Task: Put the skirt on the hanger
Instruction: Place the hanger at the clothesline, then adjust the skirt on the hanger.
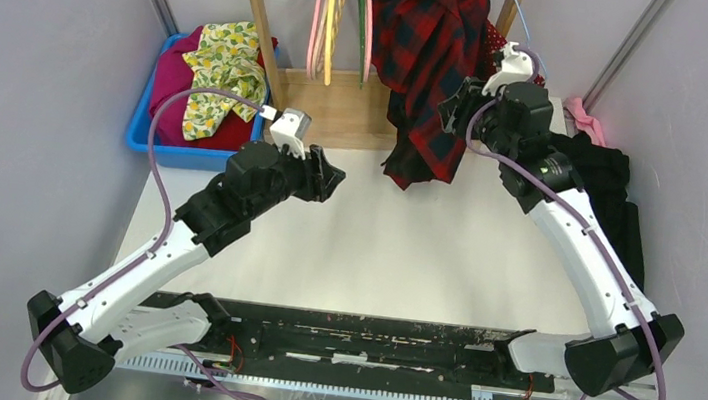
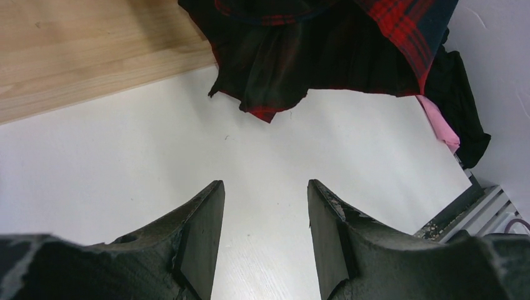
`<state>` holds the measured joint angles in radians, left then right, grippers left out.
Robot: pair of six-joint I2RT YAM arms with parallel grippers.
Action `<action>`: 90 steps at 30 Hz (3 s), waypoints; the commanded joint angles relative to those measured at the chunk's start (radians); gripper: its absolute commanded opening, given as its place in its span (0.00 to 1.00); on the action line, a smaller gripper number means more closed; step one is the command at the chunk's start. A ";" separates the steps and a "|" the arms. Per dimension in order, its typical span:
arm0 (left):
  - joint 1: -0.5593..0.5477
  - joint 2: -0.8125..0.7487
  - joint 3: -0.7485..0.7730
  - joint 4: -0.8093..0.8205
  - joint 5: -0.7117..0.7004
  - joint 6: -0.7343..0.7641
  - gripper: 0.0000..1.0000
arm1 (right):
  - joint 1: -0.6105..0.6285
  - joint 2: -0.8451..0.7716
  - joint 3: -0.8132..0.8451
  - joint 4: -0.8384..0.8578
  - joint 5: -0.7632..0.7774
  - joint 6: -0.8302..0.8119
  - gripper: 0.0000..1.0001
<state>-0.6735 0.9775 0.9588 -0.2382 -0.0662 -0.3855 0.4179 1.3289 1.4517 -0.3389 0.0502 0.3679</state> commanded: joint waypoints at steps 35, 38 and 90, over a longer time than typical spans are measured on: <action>0.003 -0.059 -0.059 0.032 0.054 -0.080 0.56 | 0.009 -0.323 -0.260 -0.122 -0.233 -0.014 0.01; 0.002 -0.057 -0.060 0.036 0.055 -0.082 0.56 | 0.012 -0.333 -0.263 -0.137 -0.237 -0.027 0.01; -0.236 0.254 0.157 0.134 -0.057 -0.107 0.55 | -0.469 -0.198 -0.125 -0.279 -0.376 0.046 0.62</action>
<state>-0.8436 1.1690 1.0130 -0.1932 -0.0593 -0.4664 0.0738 1.0840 1.3243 -0.6823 -0.1574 0.3370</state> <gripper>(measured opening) 0.550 0.618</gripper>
